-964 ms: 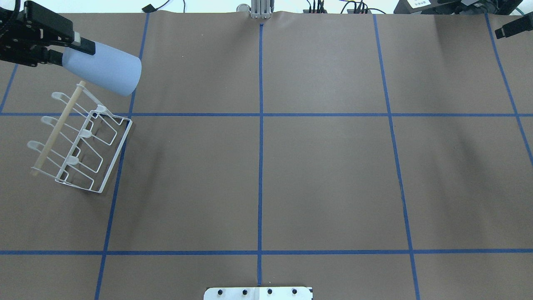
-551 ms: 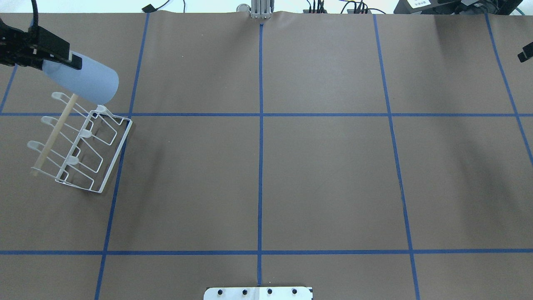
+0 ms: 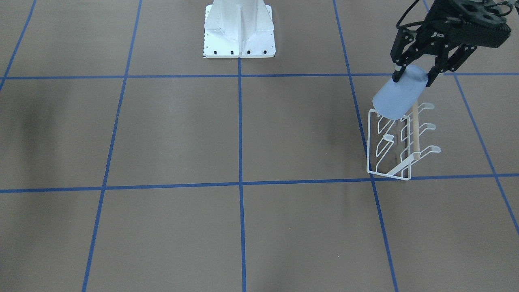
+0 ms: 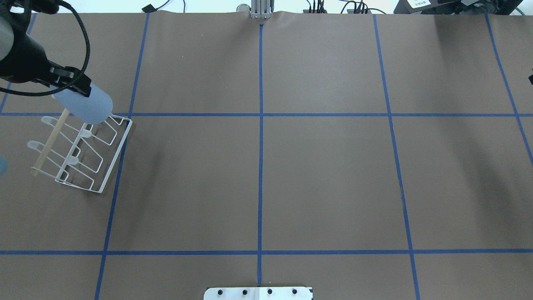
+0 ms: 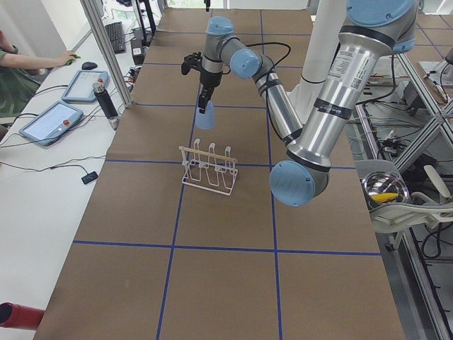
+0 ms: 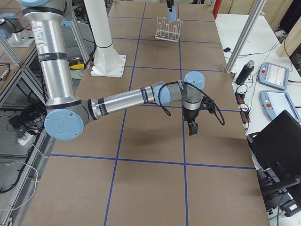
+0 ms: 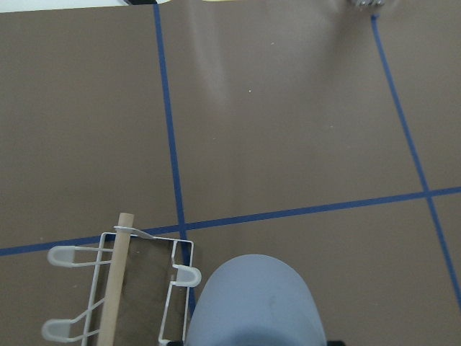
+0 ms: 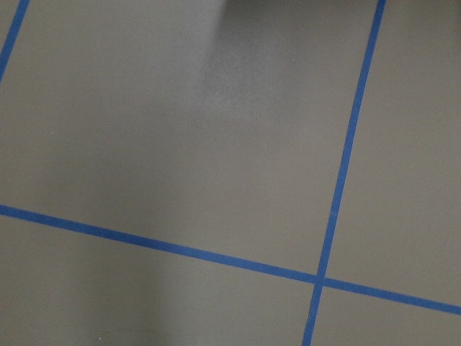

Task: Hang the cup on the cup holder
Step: 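Lower the cup onto a hook of the wire rack with the left gripper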

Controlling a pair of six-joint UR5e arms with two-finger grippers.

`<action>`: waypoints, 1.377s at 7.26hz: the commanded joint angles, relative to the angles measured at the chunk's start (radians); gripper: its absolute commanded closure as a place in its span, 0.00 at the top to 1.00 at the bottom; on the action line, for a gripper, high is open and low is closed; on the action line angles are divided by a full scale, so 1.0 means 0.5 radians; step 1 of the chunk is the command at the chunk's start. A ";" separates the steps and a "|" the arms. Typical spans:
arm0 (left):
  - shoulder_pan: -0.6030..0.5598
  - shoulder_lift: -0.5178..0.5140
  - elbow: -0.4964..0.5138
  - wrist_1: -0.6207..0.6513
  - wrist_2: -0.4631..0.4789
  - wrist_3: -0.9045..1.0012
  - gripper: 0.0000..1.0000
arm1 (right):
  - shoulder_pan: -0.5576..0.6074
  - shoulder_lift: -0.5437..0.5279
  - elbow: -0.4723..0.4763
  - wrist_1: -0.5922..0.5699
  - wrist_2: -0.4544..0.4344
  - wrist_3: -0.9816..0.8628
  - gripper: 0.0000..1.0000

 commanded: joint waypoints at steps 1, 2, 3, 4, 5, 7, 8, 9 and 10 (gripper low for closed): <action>0.029 -0.042 0.160 0.003 0.036 0.127 0.00 | -0.001 -0.023 -0.002 -0.006 0.048 0.002 1.00; 0.029 -0.057 0.221 -0.006 0.036 0.134 0.00 | -0.001 -0.023 -0.002 -0.006 0.048 0.005 1.00; 0.029 -0.069 0.288 -0.067 0.036 0.131 0.00 | -0.001 -0.023 0.001 -0.006 0.051 0.002 1.00; 0.029 -0.069 0.362 -0.165 0.036 0.131 0.00 | -0.001 -0.020 -0.002 -0.003 0.051 0.005 1.00; 0.029 -0.069 0.423 -0.245 0.033 0.131 0.00 | -0.001 -0.020 0.001 -0.003 0.051 0.005 1.00; 0.026 -0.069 0.421 -0.246 0.030 0.131 0.00 | -0.001 -0.001 -0.005 -0.006 0.057 0.005 1.00; 0.013 -0.066 0.418 -0.246 0.030 0.131 0.00 | -0.001 -0.001 -0.002 -0.006 0.060 0.005 1.00; 0.004 -0.066 0.418 -0.240 0.033 0.179 0.00 | -0.001 -0.001 0.001 -0.012 0.060 0.005 1.00; -0.023 -0.054 0.415 -0.233 0.033 0.256 0.00 | -0.001 0.002 0.004 -0.018 0.072 0.005 1.00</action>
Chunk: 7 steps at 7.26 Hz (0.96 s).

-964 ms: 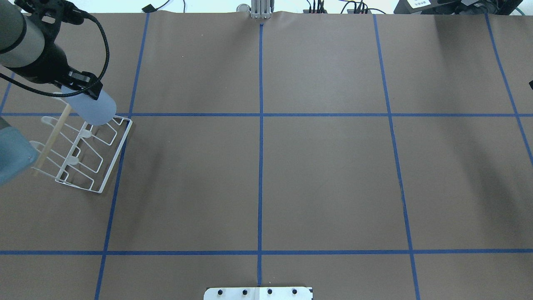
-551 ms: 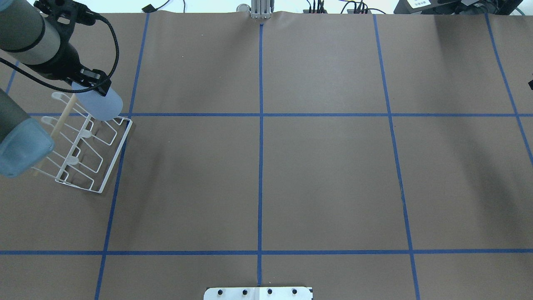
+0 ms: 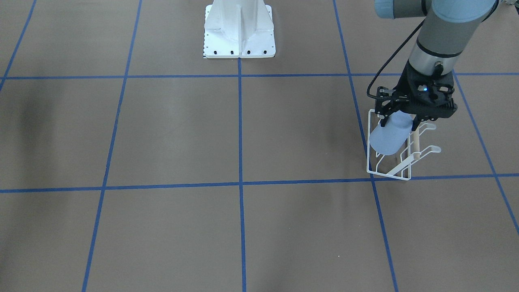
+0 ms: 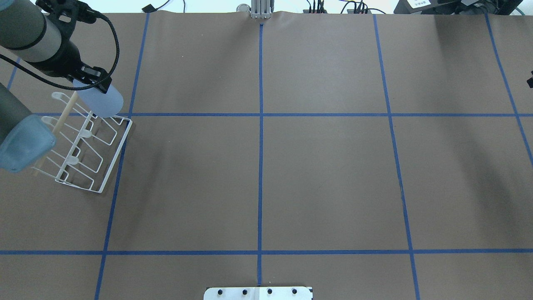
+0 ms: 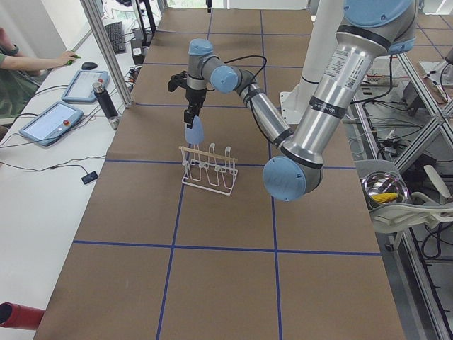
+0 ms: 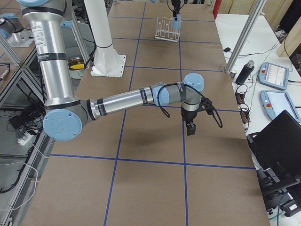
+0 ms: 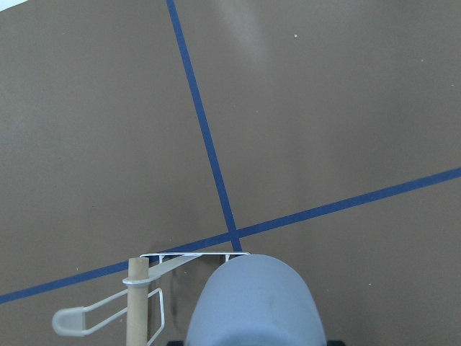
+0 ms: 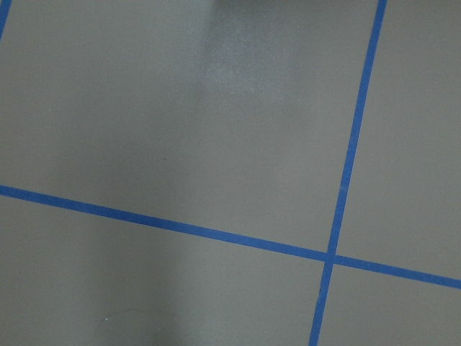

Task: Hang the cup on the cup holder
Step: 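Lower the cup onto a hook of the wire rack with the left gripper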

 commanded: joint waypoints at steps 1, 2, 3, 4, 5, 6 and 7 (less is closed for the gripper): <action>-0.026 0.016 0.004 0.006 0.001 0.075 0.00 | 0.000 0.003 0.004 -0.013 0.022 0.000 1.00; -0.020 0.022 0.016 0.003 0.001 0.075 0.00 | 0.000 0.000 0.004 -0.013 0.025 0.000 1.00; -0.017 0.022 0.028 0.003 -0.011 0.075 0.00 | 0.000 0.000 0.001 -0.013 0.025 0.000 1.00; -0.014 0.022 0.059 -0.003 -0.014 0.072 0.00 | 0.000 0.000 -0.002 -0.013 0.025 0.000 1.00; -0.008 0.019 0.092 -0.009 -0.020 0.060 0.00 | 0.000 -0.003 -0.002 -0.013 0.025 0.000 1.00; -0.001 0.019 0.132 -0.012 -0.024 0.050 0.00 | 0.000 -0.010 0.001 -0.010 0.041 0.000 1.00; 0.005 0.016 0.187 -0.012 -0.030 0.050 0.70 | 0.000 -0.019 0.004 -0.007 0.068 0.000 1.00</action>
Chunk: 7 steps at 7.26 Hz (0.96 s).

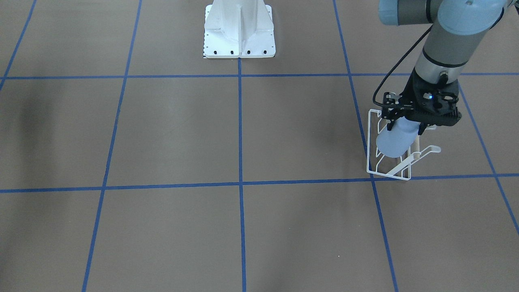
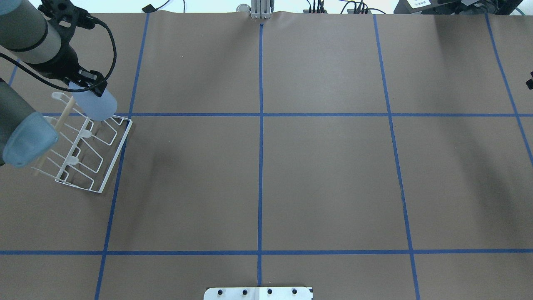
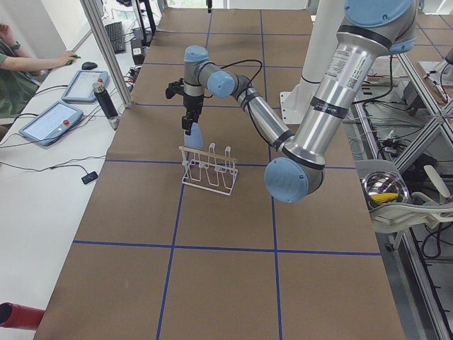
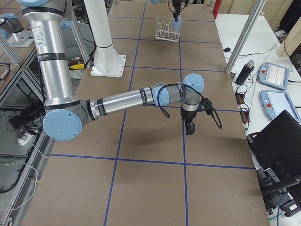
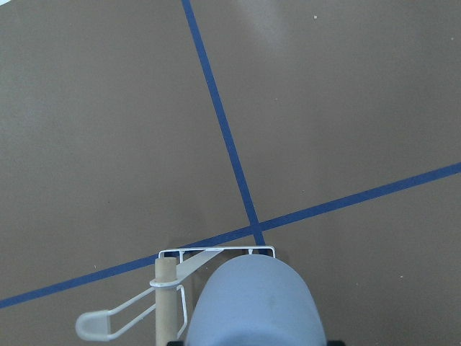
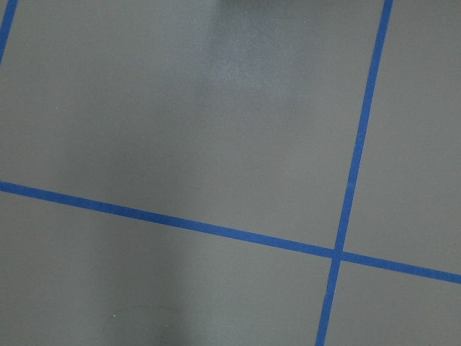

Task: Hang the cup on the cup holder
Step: 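Lower the cup onto a hook of the wire rack with the left gripper, then open the left gripper and lift it away from the cup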

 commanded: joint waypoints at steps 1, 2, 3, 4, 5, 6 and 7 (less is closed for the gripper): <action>0.010 0.025 0.065 -0.011 -0.004 -0.008 0.98 | 0.000 -0.012 -0.003 0.019 0.017 0.000 1.00; 0.010 0.083 0.041 -0.033 -0.003 -0.002 0.98 | 0.000 -0.012 0.012 0.019 0.044 0.000 1.00; 0.004 0.141 -0.014 -0.121 0.000 0.008 0.98 | 0.000 -0.009 0.031 0.019 0.017 0.003 1.00; -0.020 0.169 -0.060 -0.122 0.000 0.005 0.98 | 0.000 -0.009 0.031 0.019 0.007 0.000 1.00; -0.072 0.169 -0.069 -0.113 -0.003 0.005 0.98 | -0.003 -0.009 0.031 0.019 0.007 0.003 1.00; -0.194 0.191 -0.063 -0.106 -0.089 0.020 0.98 | -0.003 -0.015 0.001 0.010 0.007 0.006 1.00; -0.429 0.267 -0.054 -0.122 -0.320 0.129 0.98 | 0.000 -0.070 -0.009 0.016 0.019 0.000 1.00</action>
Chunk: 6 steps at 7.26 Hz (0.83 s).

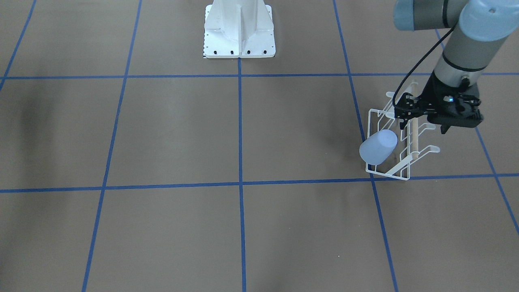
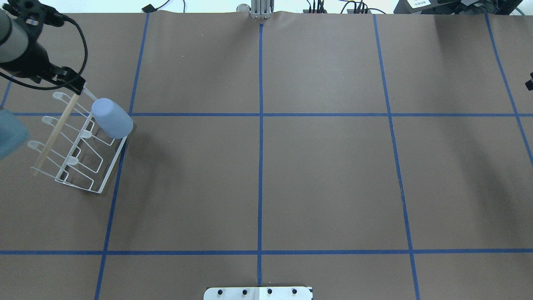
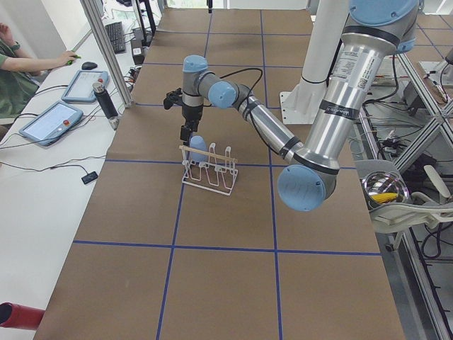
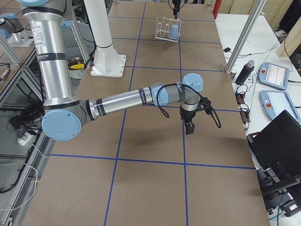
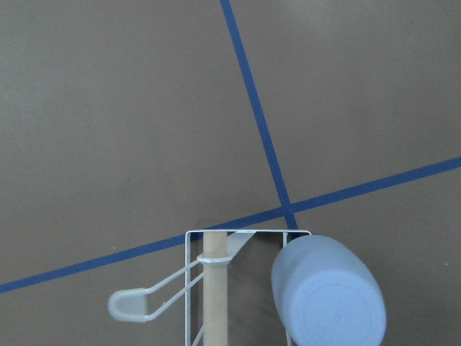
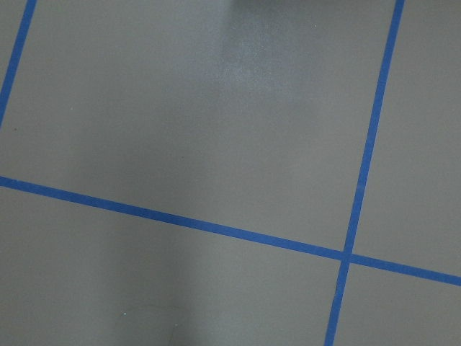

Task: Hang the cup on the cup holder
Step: 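Open the left gripper and lift it away from the cup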

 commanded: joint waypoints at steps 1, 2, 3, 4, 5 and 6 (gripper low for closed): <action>-0.456 0.199 0.029 0.008 -0.306 0.391 0.98 | 0.023 -0.116 -0.017 0.005 0.018 0.003 1.00; -0.634 0.298 0.051 0.008 -0.328 0.549 0.98 | 0.054 -0.141 -0.017 0.005 0.027 0.006 1.00; -0.712 0.463 0.075 -0.010 -0.395 0.675 0.98 | 0.103 -0.174 -0.017 0.002 0.061 0.003 1.00; -0.801 0.525 0.103 0.008 -0.399 0.816 0.98 | 0.176 -0.223 -0.020 0.001 0.152 0.000 1.00; -0.932 0.569 0.264 -0.013 -0.405 0.963 0.98 | 0.228 -0.257 -0.014 0.005 0.220 -0.003 1.00; -1.016 0.584 0.481 -0.031 -0.405 1.117 0.98 | 0.235 -0.273 -0.014 0.005 0.218 0.000 1.00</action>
